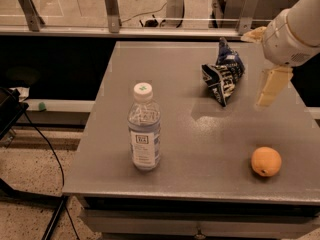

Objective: Move blue chip bag near blue plastic bottle

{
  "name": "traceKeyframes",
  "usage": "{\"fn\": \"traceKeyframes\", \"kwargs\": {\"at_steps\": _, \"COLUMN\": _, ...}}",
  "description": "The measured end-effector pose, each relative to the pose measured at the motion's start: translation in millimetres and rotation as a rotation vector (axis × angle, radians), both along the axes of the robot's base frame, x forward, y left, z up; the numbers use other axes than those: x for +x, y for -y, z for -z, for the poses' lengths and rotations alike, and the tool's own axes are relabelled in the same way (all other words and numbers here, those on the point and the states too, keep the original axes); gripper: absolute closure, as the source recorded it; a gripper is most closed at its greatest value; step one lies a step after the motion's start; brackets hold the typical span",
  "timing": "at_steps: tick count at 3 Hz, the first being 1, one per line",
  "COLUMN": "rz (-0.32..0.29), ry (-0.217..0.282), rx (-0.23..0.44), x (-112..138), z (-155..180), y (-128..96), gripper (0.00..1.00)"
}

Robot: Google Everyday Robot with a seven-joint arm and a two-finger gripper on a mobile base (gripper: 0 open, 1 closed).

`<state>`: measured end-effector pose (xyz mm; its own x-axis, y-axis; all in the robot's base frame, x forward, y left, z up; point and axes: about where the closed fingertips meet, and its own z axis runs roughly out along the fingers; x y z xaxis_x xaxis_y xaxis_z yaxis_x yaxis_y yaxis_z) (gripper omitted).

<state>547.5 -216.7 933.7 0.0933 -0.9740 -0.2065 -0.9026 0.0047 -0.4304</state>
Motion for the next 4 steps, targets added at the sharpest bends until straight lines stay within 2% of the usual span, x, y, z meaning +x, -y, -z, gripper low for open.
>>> {"fn": "traceKeyframes", "kwargs": {"at_steps": 1, "rz": -0.135, "ry": 0.009, "rx": -0.02, "x": 32.6, "z": 27.4, "y": -22.9, "gripper": 0.0}}
{"fn": "traceKeyframes", "kwargs": {"at_steps": 2, "rz": -0.211, "ry": 0.004, "rx": -0.039, "x": 53.4, "z": 49.5, "y": -41.6, "gripper": 0.15}}
{"fn": "traceKeyframes", "kwargs": {"at_steps": 3, "rz": -0.242, "ry": -0.015, "rx": -0.05, "x": 67.8, "z": 70.0, "y": -48.2, "gripper": 0.39}}
{"fn": "traceKeyframes", "kwargs": {"at_steps": 4, "rz": -0.257, "ry": -0.017, "rx": -0.057, "x": 72.5, "z": 75.7, "y": -48.6, "gripper": 0.61}}
